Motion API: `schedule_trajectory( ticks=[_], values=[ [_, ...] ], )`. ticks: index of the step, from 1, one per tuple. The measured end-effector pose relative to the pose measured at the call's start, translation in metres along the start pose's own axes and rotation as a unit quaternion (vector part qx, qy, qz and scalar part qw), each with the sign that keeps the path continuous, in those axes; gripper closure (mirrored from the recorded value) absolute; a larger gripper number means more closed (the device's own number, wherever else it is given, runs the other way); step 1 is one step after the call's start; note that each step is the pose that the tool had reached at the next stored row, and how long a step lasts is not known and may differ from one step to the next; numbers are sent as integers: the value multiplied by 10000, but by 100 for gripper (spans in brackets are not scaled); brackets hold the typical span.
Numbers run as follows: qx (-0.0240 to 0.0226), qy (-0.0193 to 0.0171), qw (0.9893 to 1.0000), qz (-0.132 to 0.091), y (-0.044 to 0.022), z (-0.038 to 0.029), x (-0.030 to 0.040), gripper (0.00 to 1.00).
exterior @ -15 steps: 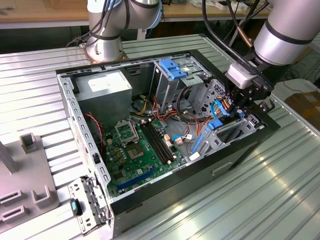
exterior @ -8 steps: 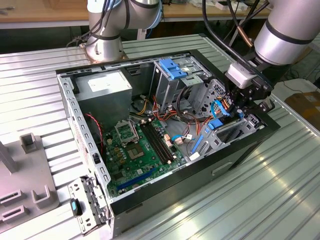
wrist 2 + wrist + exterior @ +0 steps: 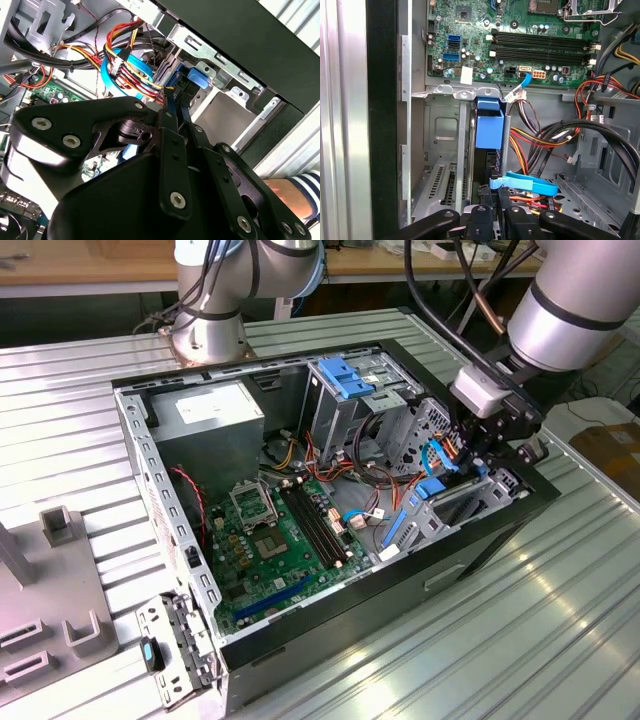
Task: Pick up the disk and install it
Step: 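Insert the second disk wire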
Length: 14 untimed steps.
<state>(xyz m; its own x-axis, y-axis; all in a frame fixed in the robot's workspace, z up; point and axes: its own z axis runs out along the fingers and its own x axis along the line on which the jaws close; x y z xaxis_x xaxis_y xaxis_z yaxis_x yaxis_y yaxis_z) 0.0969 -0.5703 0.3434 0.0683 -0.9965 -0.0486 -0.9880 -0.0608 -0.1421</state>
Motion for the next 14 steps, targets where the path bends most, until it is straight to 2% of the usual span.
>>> schedule_trajectory(
  ticks=[5, 6, 7, 9, 11, 14],
  values=[
    [1, -3, 10000, 18, 0, -3, 3, 83],
    [2, 5, 10000, 34, -1, -4, 2, 83],
    [4, 27, 9999, 98, -2, -6, 4, 83],
    [6, 34, 9999, 140, -5, -7, 4, 83],
    [0, 59, 9997, 231, -27, -4, 7, 83],
    [2, 67, 9996, 274, -32, -19, 7, 83]
  ],
)
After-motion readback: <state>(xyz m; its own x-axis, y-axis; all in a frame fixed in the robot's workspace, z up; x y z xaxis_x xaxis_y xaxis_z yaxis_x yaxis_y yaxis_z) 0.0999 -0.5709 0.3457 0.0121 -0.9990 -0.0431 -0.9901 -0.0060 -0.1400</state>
